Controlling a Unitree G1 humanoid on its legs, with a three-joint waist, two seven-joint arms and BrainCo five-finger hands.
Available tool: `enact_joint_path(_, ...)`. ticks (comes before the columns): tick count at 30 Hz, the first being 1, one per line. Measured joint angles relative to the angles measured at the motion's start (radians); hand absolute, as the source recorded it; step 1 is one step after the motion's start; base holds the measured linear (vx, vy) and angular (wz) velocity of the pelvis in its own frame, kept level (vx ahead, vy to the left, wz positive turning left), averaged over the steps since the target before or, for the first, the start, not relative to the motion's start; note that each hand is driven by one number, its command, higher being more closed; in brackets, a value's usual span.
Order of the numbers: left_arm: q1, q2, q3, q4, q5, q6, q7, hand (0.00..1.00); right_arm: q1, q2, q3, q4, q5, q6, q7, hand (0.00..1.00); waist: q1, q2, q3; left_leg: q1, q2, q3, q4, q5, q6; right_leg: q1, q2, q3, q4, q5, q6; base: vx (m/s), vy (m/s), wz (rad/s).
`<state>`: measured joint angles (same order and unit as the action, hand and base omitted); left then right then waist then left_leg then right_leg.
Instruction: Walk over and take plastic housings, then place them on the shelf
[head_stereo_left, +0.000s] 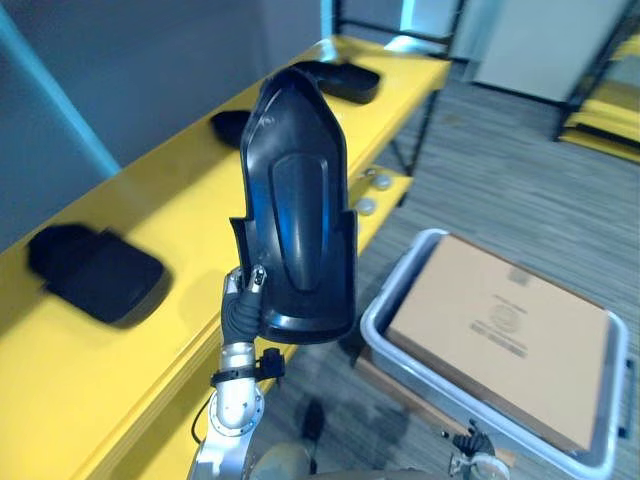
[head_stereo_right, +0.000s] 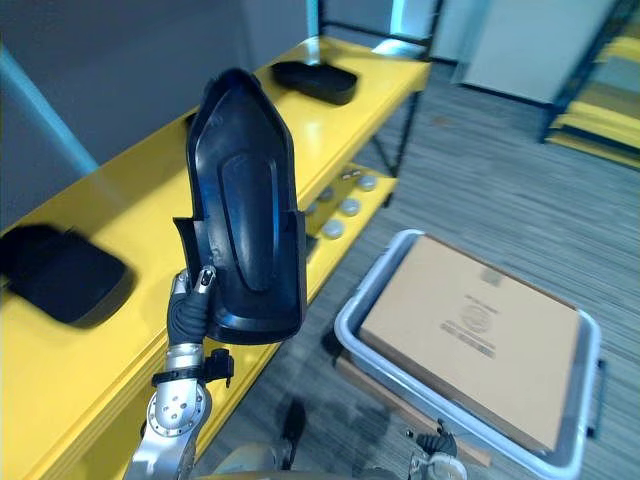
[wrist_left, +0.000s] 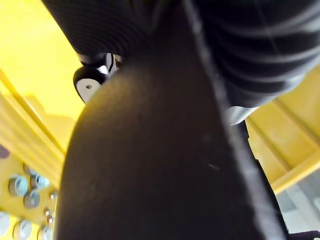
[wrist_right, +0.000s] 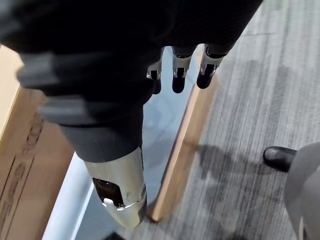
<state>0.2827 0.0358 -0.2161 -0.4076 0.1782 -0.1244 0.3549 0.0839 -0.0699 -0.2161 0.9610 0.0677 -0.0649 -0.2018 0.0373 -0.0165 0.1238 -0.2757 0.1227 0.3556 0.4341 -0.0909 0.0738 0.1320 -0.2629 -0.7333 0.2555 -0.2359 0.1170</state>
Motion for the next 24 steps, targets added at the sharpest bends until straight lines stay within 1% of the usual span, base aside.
enact_joint_path(1, -0.005, -0.002, -0.008, 0.001, -0.011, -0.013, 0.0, 1.0, -0.002, -0.005, -0.001, 0.007, 0.0, 0.001, -0.004, 0.0, -0.011, 0.024, -0.01, 0.012, -0.009, -0.034, -0.021, -0.056, -0.046, 0.012, -0.003, -0.016, 0.012, -0.011, 0.018, 0.03, 0.156, 0.57)
enact_joint_path(2, -0.014, 0.0, -0.009, 0.004, -0.012, -0.017, 0.003, 1.0, -0.003, -0.003, -0.001, 0.014, 0.0, 0.004, -0.011, 0.0, -0.02, 0.023, -0.012, 0.018, -0.034, -0.049, -0.042, -0.062, -0.043, 0.02, -0.012, -0.028, 0.017, -0.011, 0.026, 0.07, 0.207, 0.79)
enact_joint_path(3, -0.041, 0.01, -0.009, 0.012, -0.016, -0.017, 0.004, 1.0, -0.003, 0.015, 0.002, 0.03, 0.0, 0.005, -0.012, 0.0, -0.024, 0.001, -0.018, 0.022, -0.074, -0.057, -0.078, -0.042, -0.022, 0.022, -0.033, -0.054, 0.005, 0.003, 0.022, 0.14, 0.23, 0.58)
enact_joint_path(4, -0.066, 0.007, -0.002, 0.016, -0.023, -0.016, 0.014, 1.0, -0.018, 0.028, 0.004, 0.048, 0.0, 0.009, -0.011, 0.0, -0.019, -0.009, -0.015, 0.015, -0.092, -0.066, -0.081, -0.039, -0.016, 0.027, -0.039, -0.061, -0.007, 0.026, 0.022, 0.16, 0.22, 0.5)
enact_joint_path(5, -0.072, 0.002, 0.004, 0.016, -0.031, -0.016, 0.019, 1.0, -0.026, 0.029, 0.005, 0.049, 0.0, 0.014, -0.011, 0.0, -0.02, -0.009, -0.014, 0.007, -0.098, -0.075, -0.068, -0.043, -0.009, 0.032, -0.042, -0.064, -0.001, 0.032, 0.013, 0.17, 0.211, 0.45)
enact_joint_path(6, -0.082, -0.004, 0.015, 0.018, -0.037, -0.014, 0.02, 1.0, -0.037, 0.028, 0.004, 0.046, -0.001, 0.016, -0.011, 0.0, -0.027, -0.009, -0.01, 0.01, -0.114, -0.096, -0.047, -0.057, 0.01, 0.041, -0.064, -0.069, 0.049, 0.036, 0.007, 0.12, 0.169, 0.66)
enact_joint_path(7, -0.089, -0.003, 0.011, 0.019, -0.04, -0.013, 0.02, 1.0, -0.035, 0.023, 0.001, 0.045, -0.002, 0.018, -0.011, 0.0, -0.026, -0.009, -0.007, 0.032, -0.132, -0.122, -0.047, -0.068, 0.022, 0.031, -0.095, -0.029, 0.145, 0.041, -0.035, 0.11, 0.158, 0.71)
enact_joint_path(8, -0.089, -0.005, 0.006, 0.02, -0.04, -0.013, 0.021, 1.0, -0.035, 0.02, -0.003, 0.044, -0.002, 0.017, -0.011, 0.0, -0.03, -0.003, -0.004, 0.052, -0.138, -0.146, -0.064, -0.074, 0.024, 0.009, -0.098, 0.038, 0.21, 0.037, -0.104, 0.07, 0.114, 0.82)
enact_joint_path(9, -0.09, 0.002, 0.005, 0.023, -0.04, -0.013, 0.025, 1.0, -0.033, 0.025, -0.003, 0.045, -0.002, 0.017, -0.01, 0.0, -0.042, 0.001, -0.001, 0.083, -0.141, -0.183, -0.091, -0.072, 0.022, -0.032, -0.042, 0.233, 0.245, -0.025, -0.105, 0.06, 0.056, 0.86)
enact_joint_path(10, -0.09, 0.004, 0.005, 0.026, -0.04, -0.013, 0.036, 1.0, -0.031, 0.03, -0.001, 0.044, -0.001, 0.017, -0.01, 0.0, -0.048, 0.002, 0.0, 0.114, -0.15, -0.219, -0.124, -0.068, 0.01, -0.074, 0.031, 0.412, 0.247, -0.067, -0.094, 0.05, 0.04, 0.82)
enact_joint_path(11, -0.089, 0.004, 0.005, 0.026, -0.039, -0.013, 0.041, 1.0, -0.03, 0.033, -0.001, 0.044, -0.001, 0.018, -0.01, 0.0, -0.047, 0.002, 0.0, 0.129, -0.157, -0.231, -0.143, -0.064, 0.001, -0.1, 0.06, 0.484, 0.247, -0.082, -0.088, 0.08, 0.009, 0.69)
enact_joint_path(12, -0.089, 0.003, 0.003, 0.026, -0.039, -0.013, 0.046, 1.0, -0.025, 0.037, -0.001, 0.034, 0.0, 0.018, -0.01, 0.0, -0.048, -0.009, -0.003, 0.155, -0.168, -0.264, -0.171, -0.052, -0.005, -0.149, 0.108, 0.595, 0.249, -0.099, -0.084, 0.07, -0.019, 0.73)
enact_joint_path(13, -0.089, 0.004, -0.007, 0.026, -0.037, -0.014, 0.047, 1.0, -0.004, 0.047, 0.0, 0.006, 0.0, 0.019, -0.011, 0.0, -0.052, -0.006, -0.002, 0.167, -0.178, -0.297, -0.184, -0.045, -0.011, -0.209, 0.149, 0.669, 0.264, -0.104, -0.085, 0.07, -0.035, 0.82)
enact_joint_path(14, -0.089, 0.003, -0.014, 0.026, -0.037, -0.014, 0.048, 1.0, 0.008, 0.052, 0.003, -0.006, 0.0, 0.019, -0.011, 0.0, -0.052, -0.006, -0.002, 0.169, -0.184, -0.322, -0.183, -0.045, -0.012, -0.237, 0.168, 0.702, 0.274, -0.104, -0.084, 0.06, -0.065, 1.04)
enact_joint_path(15, -0.088, -0.001, -0.027, 0.026, -0.035, -0.014, 0.05, 1.0, 0.025, 0.063, 0.006, -0.038, 0.011, 0.019, -0.011, 0.0, -0.054, -0.013, -0.005, 0.173, -0.197, -0.362, -0.18, -0.045, -0.015, -0.283, 0.199, 0.769, 0.285, -0.103, -0.083, 0.05, -0.07, 0.93)
enact_joint_path(16, -0.087, -0.004, -0.033, 0.026, -0.032, -0.014, 0.052, 1.0, 0.035, 0.063, 0.009, -0.052, 0.01, 0.018, -0.012, 0.0, -0.059, -0.015, -0.003, 0.171, -0.202, -0.376, -0.175, -0.046, -0.019, -0.297, 0.206, 0.795, 0.281, -0.102, -0.08, 0.05, -0.118, 1.3)
enact_joint_path(17, -0.085, -0.01, -0.048, 0.024, -0.027, -0.014, 0.058, 1.0, 0.051, 0.063, 0.025, -0.074, 0.009, 0.019, -0.012, 0.0, -0.07, -0.024, 0.0, 0.17, -0.223, -0.411, -0.159, -0.054, -0.024, -0.301, 0.205, 0.828, 0.239, -0.077, -0.059, 0.06, -0.161, 1.3)
enact_joint_path(18, -0.082, -0.021, -0.056, 0.023, -0.025, -0.015, 0.059, 1.0, 0.066, 0.065, 0.032, -0.085, 0.011, 0.019, -0.011, 0.0, -0.067, -0.051, -0.004, 0.172, -0.244, -0.439, -0.132, -0.069, -0.03, -0.29, 0.179, 0.812, 0.209, -0.005, -0.058, 0.11, -0.232, 1.22)
enact_joint_path(19, -0.072, -0.034, -0.057, 0.022, -0.025, -0.015, 0.059, 1.0, 0.066, 0.063, 0.032, -0.085, 0.01, 0.021, -0.011, 0.0, -0.062, -0.042, -0.007, 0.172, -0.238, -0.452, -0.122, -0.077, -0.037, -0.285, 0.181, 0.79, 0.204, -0.009, -0.063, 0.14, -0.208, 0.76)
enact_joint_path(20, -0.05, -0.052, -0.058, 0.017, -0.018, -0.017, 0.06, 1.0, 0.068, 0.063, 0.035, -0.085, 0.009, 0.024, -0.011, 0.0, -0.042, -0.029, -0.014, 0.164, -0.207, -0.447, -0.114, -0.086, -0.048, -0.265, 0.199, 0.766, 0.167, -0.003, -0.069, 0.14, -0.201, 0.35)
enact_joint_path(21, -0.041, -0.057, -0.057, 0.015, -0.018, -0.018, 0.061, 1.0, 0.07, 0.063, 0.044, -0.085, 0.009, 0.024, -0.011, 0.0, -0.027, -0.016, -0.02, 0.158, -0.186, -0.441, -0.114, -0.089, -0.053, -0.252, 0.212, 0.751, 0.139, 0.011, -0.083, 0.13, -0.183, 0.34)
enact_joint_path(22, -0.037, -0.058, -0.056, 0.014, -0.018, -0.019, 0.06, 1.0, 0.073, 0.063, 0.057, -0.084, 0.009, 0.026, -0.011, 0.0, -0.021, -0.008, -0.024, 0.153, -0.157, -0.429, -0.114, -0.088, -0.056, -0.235, 0.222, 0.723, 0.109, 0.023, -0.095, 0.13, -0.192, 0.37)
enact_joint_path(23, -0.036, -0.06, -0.056, 0.014, -0.018, -0.019, 0.059, 1.0, 0.073, 0.063, 0.066, -0.084, 0.009, 0.026, -0.01, 0.0, -0.022, -0.007, -0.024, 0.154, -0.145, -0.425, -0.114, -0.085, -0.062, -0.228, 0.226, 0.704, 0.097, 0.028, -0.099, 0.15, -0.22, 0.52)
enact_joint_path(24, -0.034, -0.065, -0.057, 0.014, -0.019, -0.018, 0.058, 1.0, 0.073, 0.064, 0.069, -0.084, 0.008, 0.027, -0.011, 0.0, -0.021, -0.01, -0.025, 0.155, -0.131, -0.423, -0.121, -0.075, -0.077, -0.215, 0.232, 0.681, 0.081, 0.031, -0.103, 0.12, -0.171, 0.45)
